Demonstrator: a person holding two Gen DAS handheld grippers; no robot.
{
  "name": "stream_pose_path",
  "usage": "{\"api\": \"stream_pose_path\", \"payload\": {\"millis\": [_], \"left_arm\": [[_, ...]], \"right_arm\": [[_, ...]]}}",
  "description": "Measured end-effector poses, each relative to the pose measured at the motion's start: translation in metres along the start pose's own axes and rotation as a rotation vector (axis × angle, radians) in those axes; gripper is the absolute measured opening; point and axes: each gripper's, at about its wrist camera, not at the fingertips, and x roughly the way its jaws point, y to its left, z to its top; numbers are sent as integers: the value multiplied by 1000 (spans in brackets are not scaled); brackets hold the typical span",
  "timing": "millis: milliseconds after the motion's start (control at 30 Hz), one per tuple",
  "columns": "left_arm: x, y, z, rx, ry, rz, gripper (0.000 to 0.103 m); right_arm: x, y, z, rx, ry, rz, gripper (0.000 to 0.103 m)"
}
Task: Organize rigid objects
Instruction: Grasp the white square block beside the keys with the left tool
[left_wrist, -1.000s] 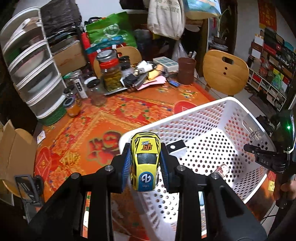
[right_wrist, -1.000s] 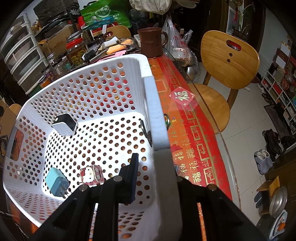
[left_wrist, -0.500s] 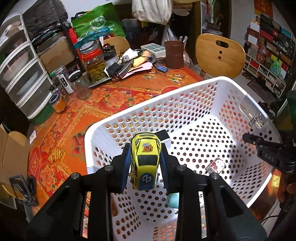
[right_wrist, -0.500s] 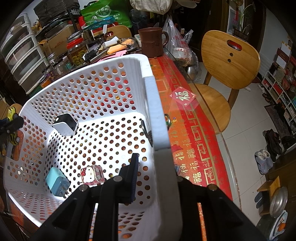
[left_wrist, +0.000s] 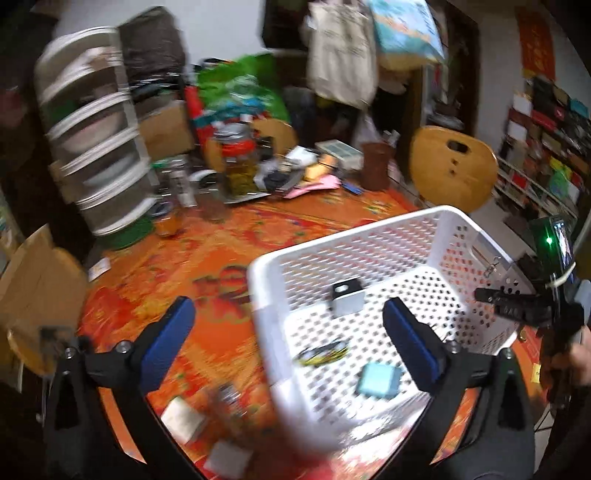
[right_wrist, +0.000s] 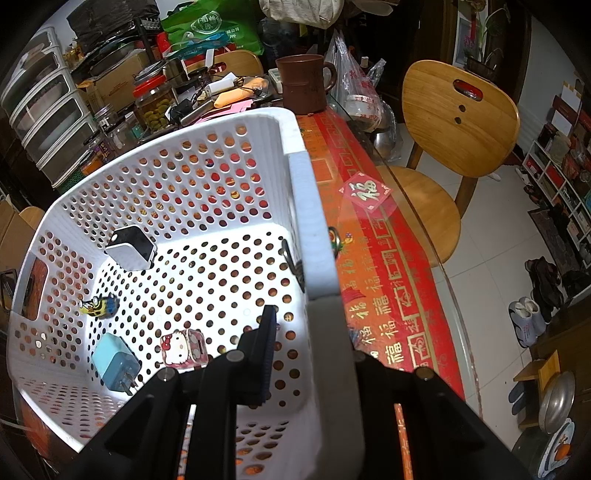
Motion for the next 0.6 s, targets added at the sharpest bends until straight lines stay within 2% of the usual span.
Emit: {"api": "stream_pose_path", "payload": {"millis": [100,233,333,400,500,600], "left_arm": [[-20,36,-33,-35,-3,49,102],[-17,81,-93,-103,62,92,102],[-4,103,-138,-187,126,36,102],[6,109,-163,-222,162,-3,102],[21,100,-185,-199,199,10,102],[33,90,-193,-191,215,15,102]], "right_arm": [[0,0,0,-2,1,0,20],[-1,-1,0,1,-3,3,20],[-1,-2,0,2,-6,7,20],[-1,-2,0,3,-6,7,20],[-1,-2,0,2,-5,6,20],[-1,-2,1,2,-3,4,20]]}}
